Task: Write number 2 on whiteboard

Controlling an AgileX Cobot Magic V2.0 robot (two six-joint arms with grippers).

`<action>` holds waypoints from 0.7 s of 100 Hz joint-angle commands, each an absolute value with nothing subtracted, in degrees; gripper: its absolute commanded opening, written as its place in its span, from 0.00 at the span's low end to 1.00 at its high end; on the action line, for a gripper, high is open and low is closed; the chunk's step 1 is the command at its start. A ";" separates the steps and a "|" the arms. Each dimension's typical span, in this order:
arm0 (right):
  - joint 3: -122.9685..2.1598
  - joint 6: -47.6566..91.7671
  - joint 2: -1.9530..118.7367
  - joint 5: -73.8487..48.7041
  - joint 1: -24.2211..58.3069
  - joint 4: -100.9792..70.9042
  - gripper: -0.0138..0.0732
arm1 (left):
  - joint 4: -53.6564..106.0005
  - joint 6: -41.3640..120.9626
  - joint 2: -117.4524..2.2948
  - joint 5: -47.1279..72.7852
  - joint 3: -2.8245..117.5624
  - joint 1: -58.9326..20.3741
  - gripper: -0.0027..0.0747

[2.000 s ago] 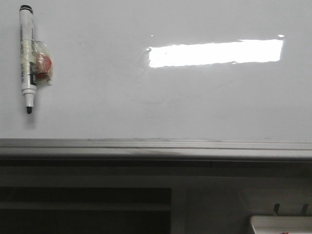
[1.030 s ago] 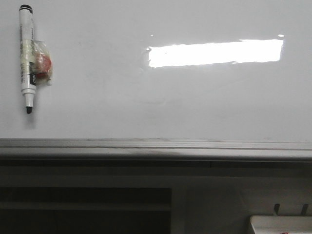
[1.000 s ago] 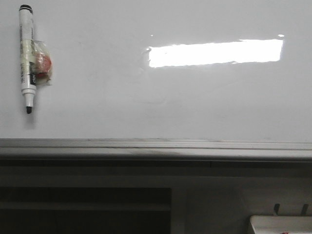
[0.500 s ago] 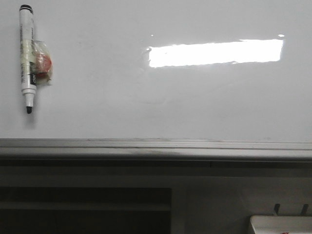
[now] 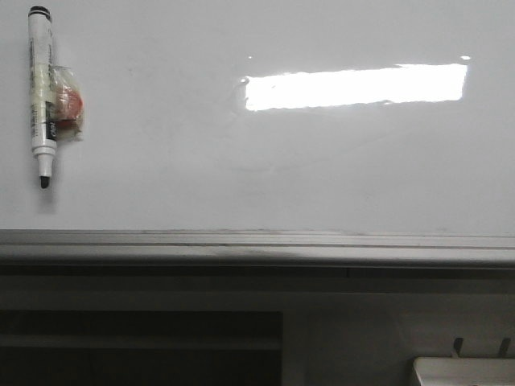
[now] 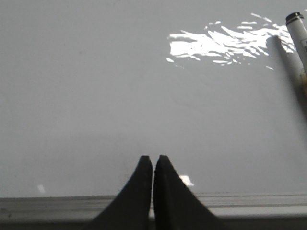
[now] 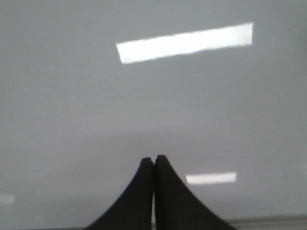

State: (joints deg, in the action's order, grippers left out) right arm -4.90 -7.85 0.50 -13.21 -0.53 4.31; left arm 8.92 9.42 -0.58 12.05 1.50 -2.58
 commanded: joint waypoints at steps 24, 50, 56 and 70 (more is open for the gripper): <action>-20.48 -8.05 17.95 -21.49 -0.57 1.35 0.10 | 19.30 8.83 -17.80 10.83 13.51 -2.60 0.01; -20.37 -8.05 25.18 -21.89 -0.57 -10.50 0.10 | 22.60 8.83 -23.93 4.24 14.82 -4.20 0.18; -20.36 -8.05 25.53 -21.89 -0.57 -10.48 0.10 | 26.58 8.83 -24.30 1.26 14.73 -4.42 0.28; -20.24 -8.05 25.76 -22.27 -0.57 -10.48 0.10 | 26.10 10.40 -24.40 -1.69 14.95 -4.42 0.42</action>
